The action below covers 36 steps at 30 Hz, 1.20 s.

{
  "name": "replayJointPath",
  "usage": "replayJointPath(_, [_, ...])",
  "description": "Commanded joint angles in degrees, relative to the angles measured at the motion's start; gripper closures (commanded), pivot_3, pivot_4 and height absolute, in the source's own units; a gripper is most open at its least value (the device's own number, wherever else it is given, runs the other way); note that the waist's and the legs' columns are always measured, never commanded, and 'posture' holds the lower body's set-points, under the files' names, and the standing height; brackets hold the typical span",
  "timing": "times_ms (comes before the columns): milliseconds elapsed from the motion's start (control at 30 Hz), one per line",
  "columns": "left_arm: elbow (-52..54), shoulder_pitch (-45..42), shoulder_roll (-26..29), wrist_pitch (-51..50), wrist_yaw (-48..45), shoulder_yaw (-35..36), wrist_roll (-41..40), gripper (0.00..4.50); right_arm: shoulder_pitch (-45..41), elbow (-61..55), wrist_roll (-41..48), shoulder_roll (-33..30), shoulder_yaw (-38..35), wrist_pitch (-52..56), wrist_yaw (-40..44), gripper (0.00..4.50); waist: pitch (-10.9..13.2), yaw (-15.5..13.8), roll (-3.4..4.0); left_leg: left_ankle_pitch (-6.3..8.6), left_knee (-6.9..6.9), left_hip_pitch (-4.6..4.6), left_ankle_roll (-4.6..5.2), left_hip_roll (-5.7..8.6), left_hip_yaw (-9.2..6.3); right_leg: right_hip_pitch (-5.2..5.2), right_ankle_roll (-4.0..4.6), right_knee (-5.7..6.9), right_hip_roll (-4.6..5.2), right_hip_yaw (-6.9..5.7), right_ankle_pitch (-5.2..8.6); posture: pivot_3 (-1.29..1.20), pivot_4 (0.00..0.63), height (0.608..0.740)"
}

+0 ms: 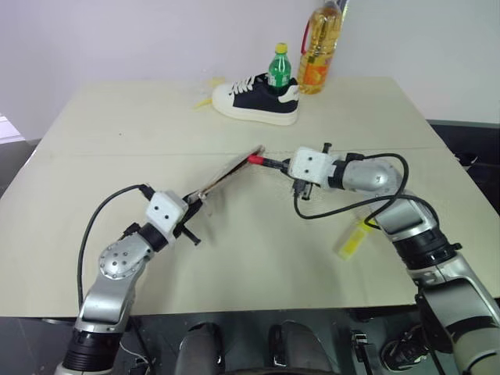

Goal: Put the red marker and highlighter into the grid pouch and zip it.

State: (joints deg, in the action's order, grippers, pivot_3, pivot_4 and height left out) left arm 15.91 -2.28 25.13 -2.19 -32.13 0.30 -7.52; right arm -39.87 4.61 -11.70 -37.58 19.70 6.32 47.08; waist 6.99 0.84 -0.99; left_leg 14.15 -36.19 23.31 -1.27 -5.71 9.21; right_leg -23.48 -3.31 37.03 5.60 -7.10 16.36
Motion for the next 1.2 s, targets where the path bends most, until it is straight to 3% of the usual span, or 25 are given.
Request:
replayJointPath(33, [3.2, 0.0, 2.1, 0.8, -2.7, -1.5, 0.2, 4.50, -1.4, -3.0, -3.2, -2.7, 1.7, -8.8, 2.9, 4.20, 0.0, 0.0, 0.01, 0.00, 0.00, 0.00, 0.00, 0.00, 0.00, 0.00, 0.00, 0.00, 0.00, 0.00, 0.00, 0.00, 0.150, 0.705])
replayJointPath(167, [4.2, -0.7, 4.5, 0.6, -6.9, -3.6, -0.8, 4.50, -0.9, -7.8, -4.5, -3.1, 4.6, -16.4, 6.4, 4.20, 0.0, 0.2, 0.02, 0.00, 0.01, -0.02, -0.01, -0.01, 0.00, -0.01, 0.00, 0.00, -0.01, 0.00, 0.00, 0.00, 0.150, 0.705])
replayJointPath(333, [4.3, -1.5, 6.4, 0.3, -11.7, -5.8, -1.7, 4.50, -0.4, -11.6, -4.3, -0.5, 6.4, -17.9, 8.8, 4.20, 0.0, 0.1, 0.02, -0.02, -0.01, -0.03, -0.03, -0.02, 0.00, 0.00, 0.00, 0.01, -0.03, 0.00, 0.00, 0.00, 0.150, 0.705])
replayJointPath(567, [1.8, -3.2, 6.1, 1.3, -13.4, -7.0, -1.2, 4.50, 1.5, -13.3, 3.4, -0.8, -1.7, -8.6, 10.6, 0.73, 0.0, -0.3, 0.00, -0.02, -0.06, -0.02, -0.03, 0.00, -0.02, 0.05, 0.01, 0.01, -0.01, 0.00, 0.01, 0.00, 0.150, 0.705])
replayJointPath(800, [-1.9, -5.4, 3.1, 2.2, -13.4, -9.2, -0.9, 4.50, 8.4, -16.7, 18.8, -8.4, -18.4, 18.7, 14.1, 0.73, 0.0, -0.5, -0.03, -0.01, -0.10, -0.02, -0.02, 0.01, -0.09, 0.12, 0.02, 0.00, 0.00, -0.01, 0.00, 0.00, 0.150, 0.705])
replayJointPath(1033, [-6.2, -9.0, 0.2, 3.3, -13.8, -11.0, -0.5, 4.50, 26.4, -18.9, 23.8, -20.2, -29.3, 30.1, 17.5, 0.73, 0.0, -1.1, 0.02, 0.00, -0.08, -0.04, 0.00, 0.06, -0.10, 0.15, 0.02, -0.05, 0.04, -0.01, 0.00, 0.00, 0.150, 0.705])
replayJointPath(1133, [-7.6, -9.9, -0.5, 3.9, -14.3, -11.4, -0.6, 4.50, 29.6, -21.1, 25.2, -22.3, -30.8, 34.3, 16.7, 0.73, 0.1, -0.7, 0.02, 0.00, -0.08, -0.10, 0.00, 0.04, -0.09, 0.15, 0.02, -0.04, 0.01, 0.00, 0.00, 0.00, 0.150, 0.705])
replayJointPath(1200, [-8.6, -10.4, -1.0, 4.4, -14.7, -11.9, -0.4, 4.50, 30.8, -22.5, 26.2, -23.2, -30.4, 43.5, 14.6, 0.73, 0.1, -0.5, -0.03, 0.00, -0.07, -0.13, 0.00, 0.05, -0.18, 0.18, 0.02, -0.04, -0.02, 0.01, 0.00, 0.00, 0.150, 0.705])
